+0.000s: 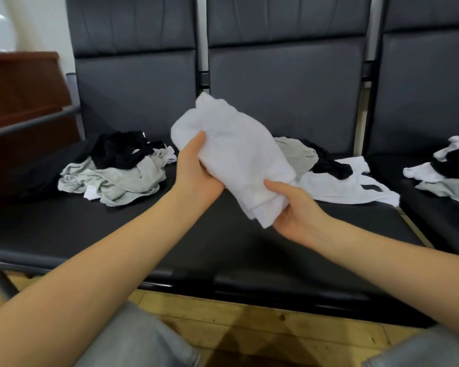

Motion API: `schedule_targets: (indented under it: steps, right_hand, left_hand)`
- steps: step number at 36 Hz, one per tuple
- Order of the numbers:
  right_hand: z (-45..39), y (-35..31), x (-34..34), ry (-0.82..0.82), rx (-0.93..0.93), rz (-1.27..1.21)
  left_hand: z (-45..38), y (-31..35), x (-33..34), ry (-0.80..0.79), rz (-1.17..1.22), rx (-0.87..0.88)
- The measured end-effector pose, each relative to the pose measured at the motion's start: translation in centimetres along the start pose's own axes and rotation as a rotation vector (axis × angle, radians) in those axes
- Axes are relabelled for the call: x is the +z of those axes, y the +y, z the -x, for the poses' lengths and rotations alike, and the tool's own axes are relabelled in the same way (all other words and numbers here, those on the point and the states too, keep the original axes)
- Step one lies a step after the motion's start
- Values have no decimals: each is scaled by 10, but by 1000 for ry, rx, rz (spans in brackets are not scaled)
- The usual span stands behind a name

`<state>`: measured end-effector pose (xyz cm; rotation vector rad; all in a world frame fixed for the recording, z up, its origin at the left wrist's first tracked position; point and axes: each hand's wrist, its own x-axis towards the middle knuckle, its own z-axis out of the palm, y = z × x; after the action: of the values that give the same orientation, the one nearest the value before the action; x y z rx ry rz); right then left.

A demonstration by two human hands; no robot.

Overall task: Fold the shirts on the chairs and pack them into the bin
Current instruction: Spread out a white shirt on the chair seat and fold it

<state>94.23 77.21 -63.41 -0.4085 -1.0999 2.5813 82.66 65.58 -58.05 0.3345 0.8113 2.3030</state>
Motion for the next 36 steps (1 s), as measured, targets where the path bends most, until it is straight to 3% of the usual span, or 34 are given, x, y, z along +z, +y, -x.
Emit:
schedule_targets:
  steps: [5,11,15,20,22,25,29,32,36]
  right_hand:
    - [2,-19,21,57,-92,-21]
    - [-2,-16,40,109,-128,192]
    - [-5,-15,47,210,-227,347]
    - [-13,-17,60,295,-195,413]
    - [-19,-15,66,308,-181,401]
    - [-28,-9,80,321,-205,581]
    - [-43,5,104,243,-230,808]
    - [-52,25,123,211,-248,906]
    - [-56,59,150,154,-176,788]
  left_hand:
    - [14,27,-9,46,-12,71]
    - [33,52,-31,84,-63,124]
    - [37,71,-51,51,-89,26]
    - [35,96,-68,86,-88,-153]
    - [36,108,-71,112,-196,-211]
    - [40,121,-80,201,-468,-242]
    - [45,133,-109,387,-823,-110]
    - [59,138,-129,479,-894,39]
    - [80,153,-152,629,-887,156]
